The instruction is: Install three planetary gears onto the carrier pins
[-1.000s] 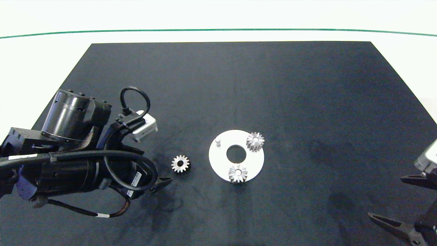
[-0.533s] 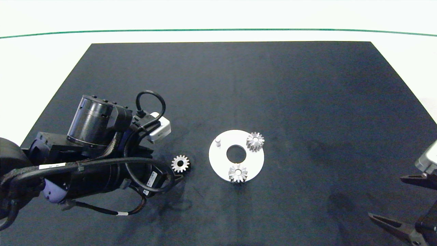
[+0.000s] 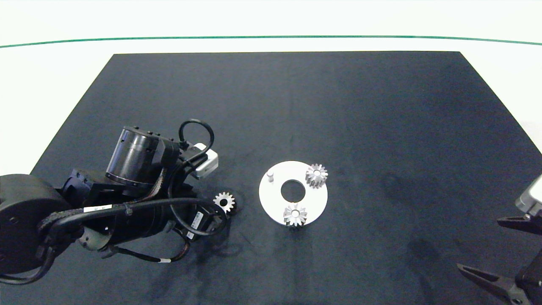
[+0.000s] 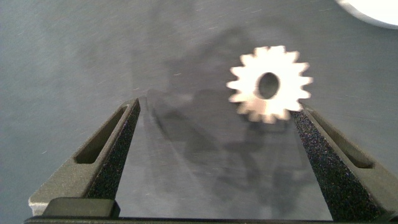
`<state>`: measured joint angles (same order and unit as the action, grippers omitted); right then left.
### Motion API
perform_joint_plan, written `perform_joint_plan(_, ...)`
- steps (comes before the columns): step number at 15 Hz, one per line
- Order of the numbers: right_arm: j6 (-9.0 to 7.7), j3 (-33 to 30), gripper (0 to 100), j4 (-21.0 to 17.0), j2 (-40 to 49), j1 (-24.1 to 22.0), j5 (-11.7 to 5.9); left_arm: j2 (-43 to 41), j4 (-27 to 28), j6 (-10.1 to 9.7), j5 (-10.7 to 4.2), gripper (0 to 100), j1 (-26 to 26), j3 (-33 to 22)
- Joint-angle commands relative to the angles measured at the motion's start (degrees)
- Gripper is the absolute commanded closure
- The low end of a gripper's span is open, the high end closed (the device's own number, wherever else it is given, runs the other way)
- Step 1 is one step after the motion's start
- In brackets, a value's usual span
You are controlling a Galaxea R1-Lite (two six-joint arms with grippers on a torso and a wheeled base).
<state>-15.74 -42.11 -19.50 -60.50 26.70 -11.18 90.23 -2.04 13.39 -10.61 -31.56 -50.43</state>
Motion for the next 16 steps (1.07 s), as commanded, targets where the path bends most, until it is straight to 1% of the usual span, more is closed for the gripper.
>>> perform_joint_plan(1, -0.08, 0.0, 0, -0.1, -0.4, 0.0, -0.07, 0.6, -1.0, 0.15, -1.44, 0, -0.1, 0.8)
perform_joint_plan(3, -0.08, 0.0, 0, -0.1, -0.4, 0.0, -0.07, 1.2, -2.9, 0.15, -1.61, 0, -0.2, 1.5)
perform_joint_plan(7, -0.08, 0.1, 0, -0.1, -0.5, 0.0, -0.07, 1.1, -3.1, 0.15, -1.52, 0, -0.3, 1.6)
perform_joint_plan(11, -0.08, 0.1, 0, -0.1, -0.6, -0.1, -0.07, 0.4, -2.8, 0.06, -1.52, 9, -1.6, 1.5)
perform_joint_plan(16, 0.01, 0.2, 0, -0.1, -1.0, -0.1, -0.07, 0.5, -2.7, -0.2, -1.52, 18, -1.7, 0.2)
